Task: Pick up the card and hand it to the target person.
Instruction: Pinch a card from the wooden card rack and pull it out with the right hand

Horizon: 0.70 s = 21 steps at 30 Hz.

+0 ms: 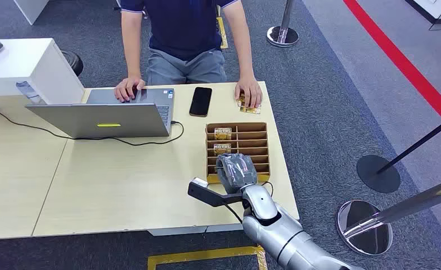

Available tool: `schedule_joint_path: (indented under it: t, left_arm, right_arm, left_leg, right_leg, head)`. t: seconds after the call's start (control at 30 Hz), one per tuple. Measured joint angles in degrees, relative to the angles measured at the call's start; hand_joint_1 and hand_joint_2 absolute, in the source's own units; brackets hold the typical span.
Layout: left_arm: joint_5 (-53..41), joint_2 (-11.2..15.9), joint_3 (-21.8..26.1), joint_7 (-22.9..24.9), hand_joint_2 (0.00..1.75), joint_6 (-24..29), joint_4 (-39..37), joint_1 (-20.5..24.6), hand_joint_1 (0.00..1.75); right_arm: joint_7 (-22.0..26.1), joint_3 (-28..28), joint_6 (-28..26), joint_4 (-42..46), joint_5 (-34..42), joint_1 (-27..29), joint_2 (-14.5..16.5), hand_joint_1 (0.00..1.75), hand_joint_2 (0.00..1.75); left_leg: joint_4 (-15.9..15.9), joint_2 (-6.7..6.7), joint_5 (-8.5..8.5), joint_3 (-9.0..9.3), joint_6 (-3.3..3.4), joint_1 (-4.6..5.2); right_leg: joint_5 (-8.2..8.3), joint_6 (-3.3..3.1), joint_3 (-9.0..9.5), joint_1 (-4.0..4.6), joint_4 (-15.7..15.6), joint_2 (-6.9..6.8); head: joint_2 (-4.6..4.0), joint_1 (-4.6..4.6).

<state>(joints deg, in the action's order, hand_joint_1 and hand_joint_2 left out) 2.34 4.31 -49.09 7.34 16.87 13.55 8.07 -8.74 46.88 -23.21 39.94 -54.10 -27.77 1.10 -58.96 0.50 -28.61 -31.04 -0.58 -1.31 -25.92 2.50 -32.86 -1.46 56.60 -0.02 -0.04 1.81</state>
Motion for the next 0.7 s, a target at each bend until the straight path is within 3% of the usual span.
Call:
schedule_joint_path:
  t: [0.2,0.33,0.7]
  left_arm:
    - [0.0,0.0,0.0,0.0,0.0,0.0,0.0,0.0,0.0]
    - [0.1,0.0,0.0,-0.1,1.75,0.0,0.0,0.0,0.0]
    - [1.1,-0.1,0.0,-2.3,1.75,-1.1,0.0,0.0,0.0]
  right_arm:
    - [0.0,0.0,0.1,0.0,-0.1,0.0,0.0,1.25,1.75]
    - [-0.1,0.0,0.1,0.0,-0.1,0.0,0.0,1.27,1.75]
    - [0.3,-0.1,-0.3,0.0,0.8,0.0,0.0,1.27,1.75]
  left_leg:
    - [0.0,0.0,0.0,0.0,0.0,0.0]
    - [0.0,0.0,0.01,0.01,-0.01,0.0]
    - [0.0,0.0,0.01,0.01,-0.01,0.0]
  right_leg:
    - [0.0,0.0,0.01,0.0,0.0,0.0]
    - [0.0,0.0,0.01,0.0,0.0,0.0]
    - [0.0,0.0,0.01,0.0,0.0,0.0]
  head:
    - [0.0,0.0]
    - [0.0,0.0]
    - [0.0,0.0]
